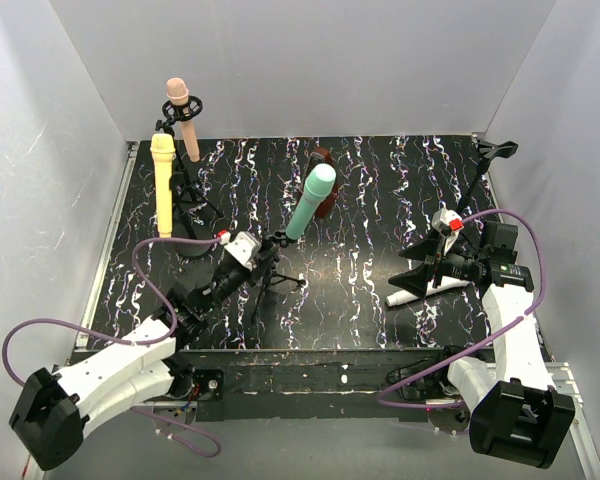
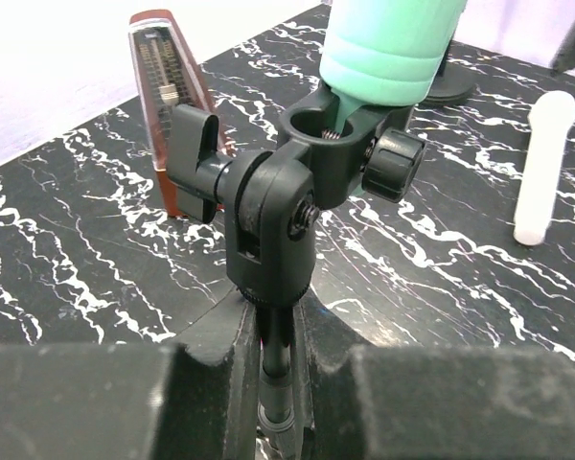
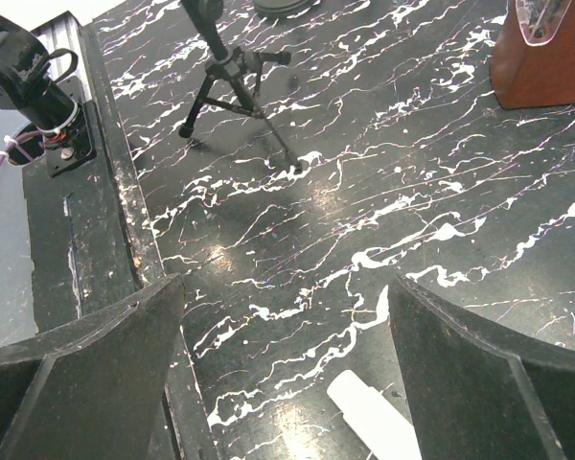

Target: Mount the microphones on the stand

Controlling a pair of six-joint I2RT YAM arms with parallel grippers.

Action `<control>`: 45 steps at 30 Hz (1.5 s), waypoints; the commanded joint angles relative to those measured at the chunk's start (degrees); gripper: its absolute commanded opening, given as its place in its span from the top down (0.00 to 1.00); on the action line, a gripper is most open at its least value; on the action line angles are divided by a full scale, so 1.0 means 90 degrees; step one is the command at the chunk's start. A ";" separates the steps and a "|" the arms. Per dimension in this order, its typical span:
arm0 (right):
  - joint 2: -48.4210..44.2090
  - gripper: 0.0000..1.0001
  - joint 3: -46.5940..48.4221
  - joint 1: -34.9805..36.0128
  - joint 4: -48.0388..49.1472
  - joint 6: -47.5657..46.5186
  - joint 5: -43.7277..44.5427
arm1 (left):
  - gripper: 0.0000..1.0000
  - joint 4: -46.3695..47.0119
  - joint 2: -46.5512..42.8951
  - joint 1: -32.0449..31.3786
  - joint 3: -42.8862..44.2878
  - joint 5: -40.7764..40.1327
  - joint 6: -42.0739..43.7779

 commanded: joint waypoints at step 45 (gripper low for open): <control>-0.0014 0.07 0.0066 -0.0041 -0.0106 -0.0207 -0.0012 | 0.68 0.1848 0.5460 0.3255 0.3954 0.1990 -0.0482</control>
